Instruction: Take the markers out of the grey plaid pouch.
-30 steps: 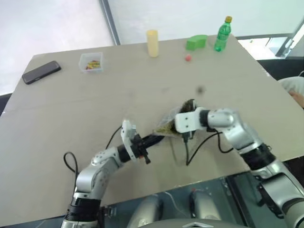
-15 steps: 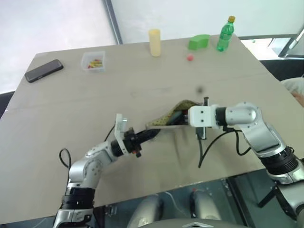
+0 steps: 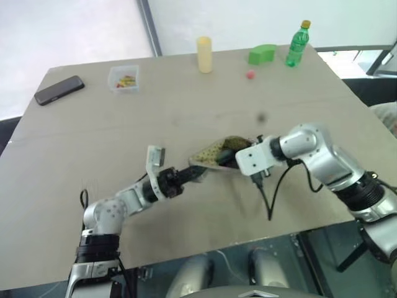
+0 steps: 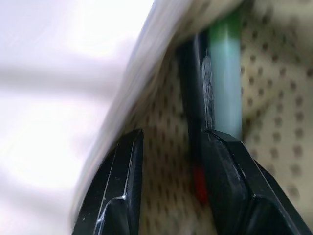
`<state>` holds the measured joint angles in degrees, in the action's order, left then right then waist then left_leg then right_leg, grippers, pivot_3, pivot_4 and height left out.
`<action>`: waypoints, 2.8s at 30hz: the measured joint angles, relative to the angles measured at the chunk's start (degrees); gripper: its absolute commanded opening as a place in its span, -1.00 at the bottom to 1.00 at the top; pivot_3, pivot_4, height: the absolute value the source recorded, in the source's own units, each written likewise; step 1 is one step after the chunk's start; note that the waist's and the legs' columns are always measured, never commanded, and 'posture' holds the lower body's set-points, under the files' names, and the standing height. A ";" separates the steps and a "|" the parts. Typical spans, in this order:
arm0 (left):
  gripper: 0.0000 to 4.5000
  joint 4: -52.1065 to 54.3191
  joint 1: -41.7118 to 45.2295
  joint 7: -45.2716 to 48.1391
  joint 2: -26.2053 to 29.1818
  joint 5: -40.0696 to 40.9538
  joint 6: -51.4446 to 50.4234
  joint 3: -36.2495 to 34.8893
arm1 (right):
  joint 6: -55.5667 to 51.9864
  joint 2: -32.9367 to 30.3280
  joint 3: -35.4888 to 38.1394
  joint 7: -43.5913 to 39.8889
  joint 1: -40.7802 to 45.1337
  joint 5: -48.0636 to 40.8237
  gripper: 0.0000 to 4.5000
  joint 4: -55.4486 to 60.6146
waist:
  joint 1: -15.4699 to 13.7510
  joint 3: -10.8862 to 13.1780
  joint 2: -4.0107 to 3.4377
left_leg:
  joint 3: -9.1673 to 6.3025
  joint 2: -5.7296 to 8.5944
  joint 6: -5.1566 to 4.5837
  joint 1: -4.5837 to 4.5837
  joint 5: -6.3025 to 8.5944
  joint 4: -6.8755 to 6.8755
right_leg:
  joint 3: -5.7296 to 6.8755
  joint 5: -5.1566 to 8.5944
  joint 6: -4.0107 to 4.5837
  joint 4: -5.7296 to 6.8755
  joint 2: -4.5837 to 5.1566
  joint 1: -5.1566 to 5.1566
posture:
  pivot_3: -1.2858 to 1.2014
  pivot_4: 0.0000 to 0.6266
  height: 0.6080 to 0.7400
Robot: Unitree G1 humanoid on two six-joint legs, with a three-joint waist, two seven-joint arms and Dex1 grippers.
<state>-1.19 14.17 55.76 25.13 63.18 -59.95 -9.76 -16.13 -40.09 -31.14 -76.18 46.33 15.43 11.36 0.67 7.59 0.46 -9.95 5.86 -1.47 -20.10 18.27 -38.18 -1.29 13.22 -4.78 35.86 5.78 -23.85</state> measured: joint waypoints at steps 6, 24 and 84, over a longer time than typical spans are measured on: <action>-1.00 0.34 0.25 -0.80 0.16 2.50 -4.62 -0.24 | -8.67 -4.40 0.80 -5.65 0.79 -2.85 -0.17 8.62 | 0.12 0.01 0.00 | 0.02 -0.02 0.00 -0.03 0.00 0.00 | -0.01 0.00 0.00 0.02 0.01 0.00 | 0.03 -0.52 1.00; -1.00 2.98 -6.36 -0.94 0.16 -5.13 4.51 -0.44 | 0.84 6.49 -6.86 5.71 0.11 6.40 -0.17 -3.46 | 0.18 0.01 0.01 | 0.06 -0.02 0.01 -0.02 0.00 -0.04 | -0.03 0.00 0.00 0.07 0.01 -0.05 | 0.03 -0.52 1.00; -1.00 3.45 -5.57 1.26 -1.48 -13.84 16.65 0.83 | -19.74 12.25 10.58 10.26 -17.24 -1.09 -0.88 10.91 | -0.19 -0.36 0.29 | -0.05 -0.37 0.63 0.11 -0.33 0.85 | -0.27 -0.19 0.35 -0.06 -0.48 -0.40 | 0.03 -0.52 1.00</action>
<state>2.26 8.60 57.01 23.66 49.34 -43.30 -8.93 -35.87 -27.84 -20.56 -65.92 29.10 14.35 22.26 0.48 7.23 0.75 -10.00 5.49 -0.85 -19.99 17.95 -37.33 -1.56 13.03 -4.44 35.81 5.31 -24.25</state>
